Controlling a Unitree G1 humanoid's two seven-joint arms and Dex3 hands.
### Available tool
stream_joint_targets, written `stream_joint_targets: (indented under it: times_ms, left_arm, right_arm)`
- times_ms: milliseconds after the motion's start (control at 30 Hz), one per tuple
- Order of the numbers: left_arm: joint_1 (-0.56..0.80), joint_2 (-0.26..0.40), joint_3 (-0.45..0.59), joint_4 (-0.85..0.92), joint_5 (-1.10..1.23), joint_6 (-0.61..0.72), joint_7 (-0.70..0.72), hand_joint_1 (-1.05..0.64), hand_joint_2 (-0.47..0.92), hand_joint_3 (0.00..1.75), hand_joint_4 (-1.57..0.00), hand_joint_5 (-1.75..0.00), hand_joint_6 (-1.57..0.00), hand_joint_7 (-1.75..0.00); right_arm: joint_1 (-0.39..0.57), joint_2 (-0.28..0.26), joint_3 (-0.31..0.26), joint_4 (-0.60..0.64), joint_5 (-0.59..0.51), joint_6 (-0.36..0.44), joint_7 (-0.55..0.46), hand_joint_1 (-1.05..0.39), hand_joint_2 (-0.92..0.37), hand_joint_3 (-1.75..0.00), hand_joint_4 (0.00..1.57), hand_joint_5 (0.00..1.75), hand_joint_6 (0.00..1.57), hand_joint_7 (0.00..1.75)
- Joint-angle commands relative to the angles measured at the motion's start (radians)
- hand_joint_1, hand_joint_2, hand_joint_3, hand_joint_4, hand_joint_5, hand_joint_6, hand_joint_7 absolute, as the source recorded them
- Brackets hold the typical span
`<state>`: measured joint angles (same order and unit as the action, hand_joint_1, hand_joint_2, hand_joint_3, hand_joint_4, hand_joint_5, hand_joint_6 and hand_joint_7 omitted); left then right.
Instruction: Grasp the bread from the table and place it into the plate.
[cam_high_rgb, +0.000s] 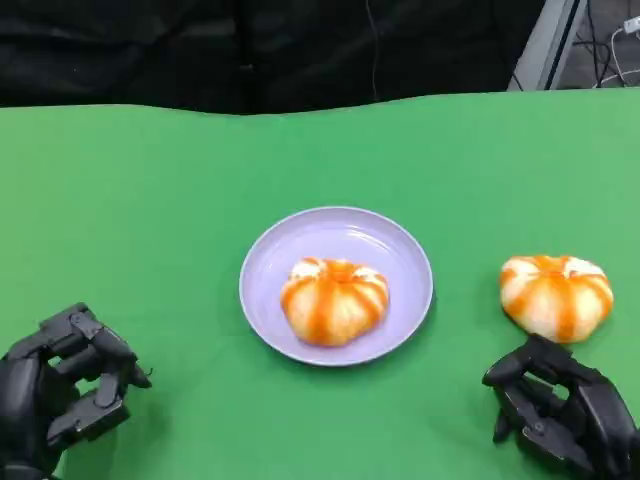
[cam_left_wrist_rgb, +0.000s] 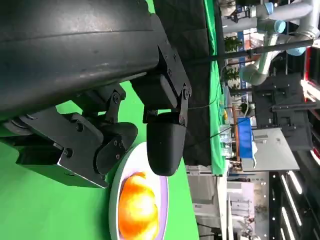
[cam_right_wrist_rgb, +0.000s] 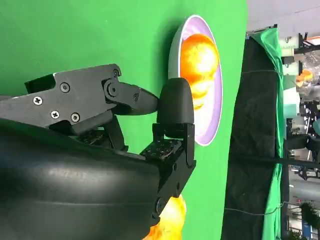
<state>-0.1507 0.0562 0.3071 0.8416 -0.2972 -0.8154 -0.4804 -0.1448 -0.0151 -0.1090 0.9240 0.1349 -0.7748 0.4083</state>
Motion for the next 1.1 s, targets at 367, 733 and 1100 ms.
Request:
stream_joint_targets:
  times_ms: [367, 733, 1100]
  left_arm:
    - [0.007, 0.029, -0.007, -0.012, 0.031, -0.023, 0.035, 0.07, 0.61, 1.10, -0.95, -1.60, -0.90, -1.40]
    - [0.009, 0.032, -0.014, -0.010, 0.048, -0.029, 0.054, 0.06, 0.61, 1.09, -0.96, -1.59, -0.90, -1.40]
    - [0.003, 0.039, -0.016, 0.013, 0.060, -0.042, 0.066, 0.06, 0.60, 1.10, -0.96, -1.56, -0.91, -1.36]
  right_arm:
    - [0.002, -0.015, -0.012, -0.004, 0.013, 0.000, 0.005, -0.26, -0.92, -0.52, 0.71, 1.75, 0.66, 1.39]
    - [0.001, -0.016, -0.012, -0.003, 0.011, 0.002, 0.004, -0.27, -0.92, -0.52, 0.70, 1.75, 0.66, 1.39]
    - [0.001, -0.014, -0.010, 0.000, 0.008, 0.000, -0.003, -0.27, -0.92, -0.52, 0.70, 1.75, 0.65, 1.39]
